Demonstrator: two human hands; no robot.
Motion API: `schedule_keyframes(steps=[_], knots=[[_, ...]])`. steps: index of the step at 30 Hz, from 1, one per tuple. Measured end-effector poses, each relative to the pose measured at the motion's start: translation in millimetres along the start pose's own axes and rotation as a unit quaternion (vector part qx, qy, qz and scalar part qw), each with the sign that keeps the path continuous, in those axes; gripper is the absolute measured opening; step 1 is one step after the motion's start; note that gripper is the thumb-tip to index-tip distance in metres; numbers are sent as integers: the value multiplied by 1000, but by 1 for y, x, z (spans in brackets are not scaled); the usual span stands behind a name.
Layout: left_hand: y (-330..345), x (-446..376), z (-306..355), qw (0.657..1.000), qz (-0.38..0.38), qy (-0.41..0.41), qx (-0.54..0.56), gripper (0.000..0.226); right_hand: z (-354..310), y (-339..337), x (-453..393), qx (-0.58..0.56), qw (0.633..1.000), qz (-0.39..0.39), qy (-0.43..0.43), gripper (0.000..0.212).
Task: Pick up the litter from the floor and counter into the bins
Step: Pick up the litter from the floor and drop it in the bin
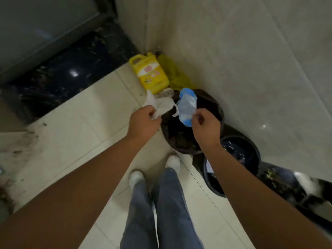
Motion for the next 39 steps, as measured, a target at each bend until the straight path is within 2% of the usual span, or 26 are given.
schedule_keyframes(steps=[2, 5, 7, 9, 10, 13, 14, 16, 19, 21, 23, 25, 29, 33, 39], knots=[[63, 17, 27, 995, -86, 39, -22, 43, 63, -43, 17, -23, 997, 33, 69, 16], [157, 47, 41, 980, -181, 49, -59, 41, 162, -81, 55, -48, 983, 36, 172, 14], [218, 66, 35, 970, -218, 42, -95, 27, 227, -85, 76, -100, 965, 12, 242, 15], [273, 77, 17, 961, -236, 32, -142, 8, 281, -79, 90, -146, 942, -22, 302, 31], [297, 80, 4, 954, -241, 32, -173, 12, 302, -73, 93, -155, 934, -39, 319, 35], [355, 78, -42, 912, -267, 63, -304, 38, 345, -42, 91, -66, 948, -119, 289, 23], [369, 74, -59, 885, -283, 80, -360, 47, 356, -29, 88, -18, 952, -140, 271, 19], [389, 62, -92, 830, -323, 91, -445, 62, 374, -5, 76, 53, 957, -171, 228, 23], [403, 41, -132, 796, -349, 35, -493, 65, 395, 32, 49, 148, 954, -212, 150, 30], [408, 34, -141, 781, -347, 43, -518, 56, 408, 52, 40, 206, 941, -243, 115, 43], [407, 37, -138, 770, -334, 66, -540, 45, 411, 64, 40, 264, 922, -271, 80, 56], [399, 43, -127, 773, -301, 87, -552, 34, 405, 63, 46, 289, 914, -276, 68, 63], [364, 61, -93, 793, -247, 110, -546, 41, 373, 36, 61, 319, 905, -280, 28, 58], [303, 73, -43, 815, -171, 142, -534, 56, 310, -7, 59, 328, 914, -237, -40, 53], [202, 103, 29, 852, -19, 130, -507, 59, 182, -73, 51, 305, 928, -131, -168, 57]])
Point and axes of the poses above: each hand's wrist, its own x-axis away from the middle knuckle, its own y-axis out of the palm, z = x × y, the point moved 4 cm from there along -x, towards the middle knuckle, and after that the axes turned 11 degrees about x, right-handed, at the moved point
